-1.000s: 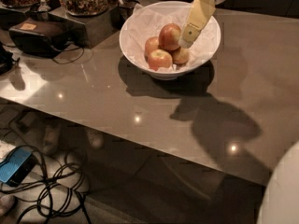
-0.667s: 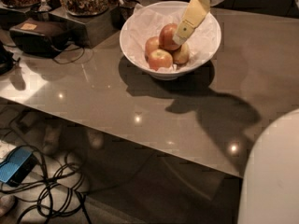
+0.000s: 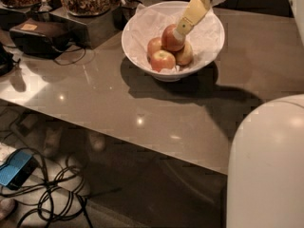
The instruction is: Pick apple from white bowl
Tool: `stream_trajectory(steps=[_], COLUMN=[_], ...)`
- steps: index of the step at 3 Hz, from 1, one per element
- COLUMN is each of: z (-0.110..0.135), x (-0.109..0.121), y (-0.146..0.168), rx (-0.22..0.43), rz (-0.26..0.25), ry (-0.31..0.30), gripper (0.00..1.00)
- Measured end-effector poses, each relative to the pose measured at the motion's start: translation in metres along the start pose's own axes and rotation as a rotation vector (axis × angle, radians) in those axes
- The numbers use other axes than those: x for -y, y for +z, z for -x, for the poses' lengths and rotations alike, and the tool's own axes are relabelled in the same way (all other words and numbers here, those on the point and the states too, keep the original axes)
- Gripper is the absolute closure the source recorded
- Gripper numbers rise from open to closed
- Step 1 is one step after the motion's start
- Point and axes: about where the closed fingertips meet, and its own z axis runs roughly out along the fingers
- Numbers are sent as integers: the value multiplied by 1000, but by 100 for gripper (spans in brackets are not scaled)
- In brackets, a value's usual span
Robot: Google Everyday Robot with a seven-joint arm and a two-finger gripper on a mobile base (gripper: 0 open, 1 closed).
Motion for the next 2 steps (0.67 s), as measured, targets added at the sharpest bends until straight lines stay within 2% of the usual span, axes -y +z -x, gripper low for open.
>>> stream_trajectory(steps=[2], z=[5], x=[14], y=[12], rx=[18], rz=[10], ry=[25], gripper=[11])
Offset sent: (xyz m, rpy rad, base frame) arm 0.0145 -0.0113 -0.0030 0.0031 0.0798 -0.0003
